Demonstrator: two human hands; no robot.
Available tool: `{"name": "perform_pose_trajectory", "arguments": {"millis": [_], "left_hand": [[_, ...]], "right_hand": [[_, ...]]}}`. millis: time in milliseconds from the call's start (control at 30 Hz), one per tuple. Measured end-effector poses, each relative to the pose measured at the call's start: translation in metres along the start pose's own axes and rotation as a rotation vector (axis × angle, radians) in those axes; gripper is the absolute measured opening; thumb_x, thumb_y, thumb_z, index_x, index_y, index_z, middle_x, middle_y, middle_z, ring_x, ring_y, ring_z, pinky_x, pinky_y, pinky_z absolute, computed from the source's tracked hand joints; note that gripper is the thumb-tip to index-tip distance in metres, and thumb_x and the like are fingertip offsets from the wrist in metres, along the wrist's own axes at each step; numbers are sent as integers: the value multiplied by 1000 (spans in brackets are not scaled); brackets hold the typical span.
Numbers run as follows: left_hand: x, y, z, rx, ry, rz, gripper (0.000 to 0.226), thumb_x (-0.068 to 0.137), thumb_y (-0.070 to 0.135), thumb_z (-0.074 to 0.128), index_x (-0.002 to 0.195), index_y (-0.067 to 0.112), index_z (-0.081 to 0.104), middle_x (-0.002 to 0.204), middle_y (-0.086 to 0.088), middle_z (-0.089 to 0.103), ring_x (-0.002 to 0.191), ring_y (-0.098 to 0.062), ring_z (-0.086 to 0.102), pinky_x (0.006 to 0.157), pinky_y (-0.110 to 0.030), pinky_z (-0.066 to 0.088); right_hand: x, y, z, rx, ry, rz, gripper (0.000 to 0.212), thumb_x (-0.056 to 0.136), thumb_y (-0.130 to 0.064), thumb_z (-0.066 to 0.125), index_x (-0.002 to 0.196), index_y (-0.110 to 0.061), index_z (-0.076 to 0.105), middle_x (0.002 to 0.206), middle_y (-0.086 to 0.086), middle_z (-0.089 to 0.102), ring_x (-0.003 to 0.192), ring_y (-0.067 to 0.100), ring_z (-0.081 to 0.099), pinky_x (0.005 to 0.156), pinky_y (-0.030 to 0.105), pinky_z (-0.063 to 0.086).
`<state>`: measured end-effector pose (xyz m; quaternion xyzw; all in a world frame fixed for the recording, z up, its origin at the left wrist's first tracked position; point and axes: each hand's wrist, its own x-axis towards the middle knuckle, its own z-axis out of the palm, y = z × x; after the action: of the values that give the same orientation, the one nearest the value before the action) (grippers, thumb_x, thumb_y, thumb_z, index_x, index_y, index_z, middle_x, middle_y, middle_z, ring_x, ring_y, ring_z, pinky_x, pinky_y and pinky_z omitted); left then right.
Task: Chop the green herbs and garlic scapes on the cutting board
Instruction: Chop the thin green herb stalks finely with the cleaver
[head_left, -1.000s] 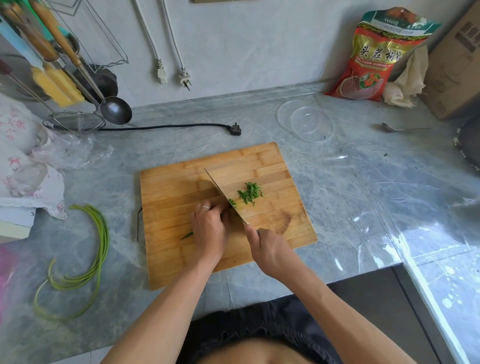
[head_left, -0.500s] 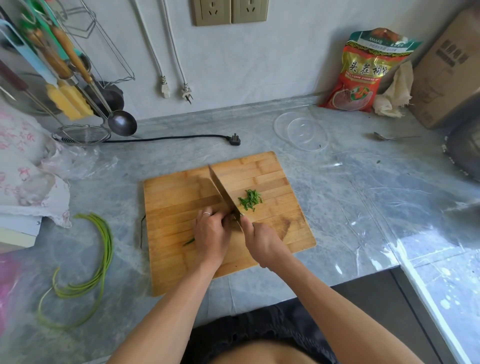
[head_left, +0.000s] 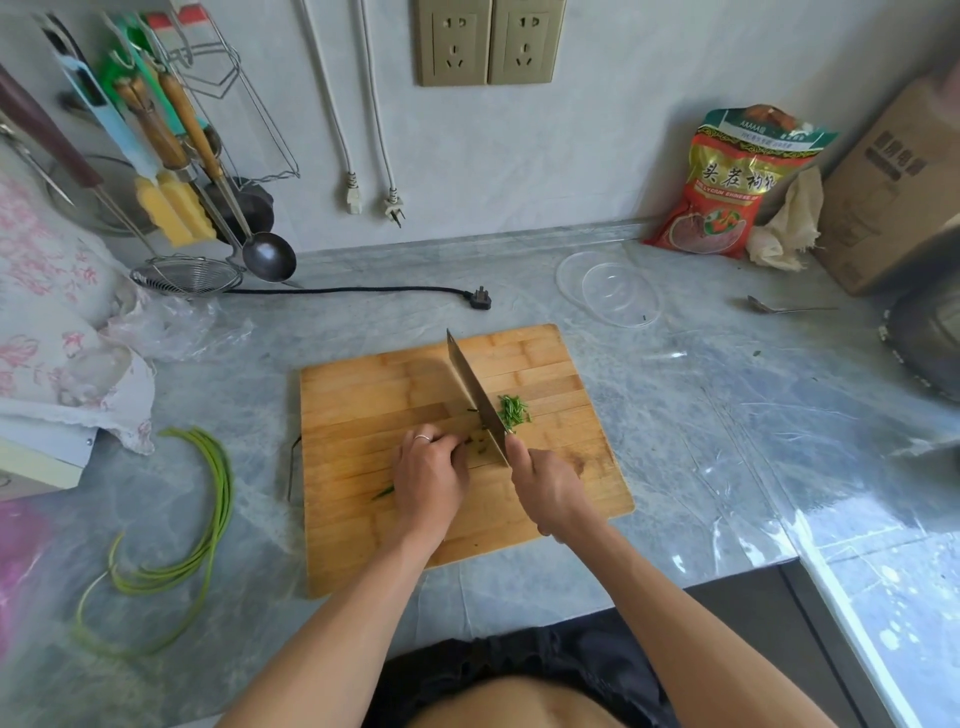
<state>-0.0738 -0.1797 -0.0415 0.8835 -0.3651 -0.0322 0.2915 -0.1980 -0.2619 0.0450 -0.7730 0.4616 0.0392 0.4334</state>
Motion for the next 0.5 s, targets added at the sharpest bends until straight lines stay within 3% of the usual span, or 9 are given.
{"name": "perform_pose_trajectory", "arguments": {"millis": [133, 367, 500], "left_hand": [[2, -3, -3, -21, -25, 19, 22, 85, 5, 67, 97, 20, 79, 92, -4, 69, 87, -29, 59, 75, -42, 49], [2, -3, -3, -82, 8, -25, 18, 86, 6, 67, 94, 17, 78, 87, -4, 73, 86, -24, 63, 77, -42, 52], [5, -5, -6, -95, 6, -39, 16, 88, 15, 64, 87, 23, 78, 86, -1, 71, 86, -22, 59, 80, -41, 47]], "right_hand": [[-4, 3, -5, 73, 13, 8, 65, 99, -59, 23, 73, -6, 50, 61, 6, 47, 47, 17, 44, 40, 23, 35], [-27, 0, -9, 73, -7, -33, 66, 100, -58, 24, 76, -3, 53, 59, 4, 49, 46, 16, 45, 36, 21, 33], [-32, -3, 5, 27, -26, -49, 73, 101, -56, 24, 82, 7, 56, 65, 11, 53, 51, 21, 48, 45, 30, 41]]}}
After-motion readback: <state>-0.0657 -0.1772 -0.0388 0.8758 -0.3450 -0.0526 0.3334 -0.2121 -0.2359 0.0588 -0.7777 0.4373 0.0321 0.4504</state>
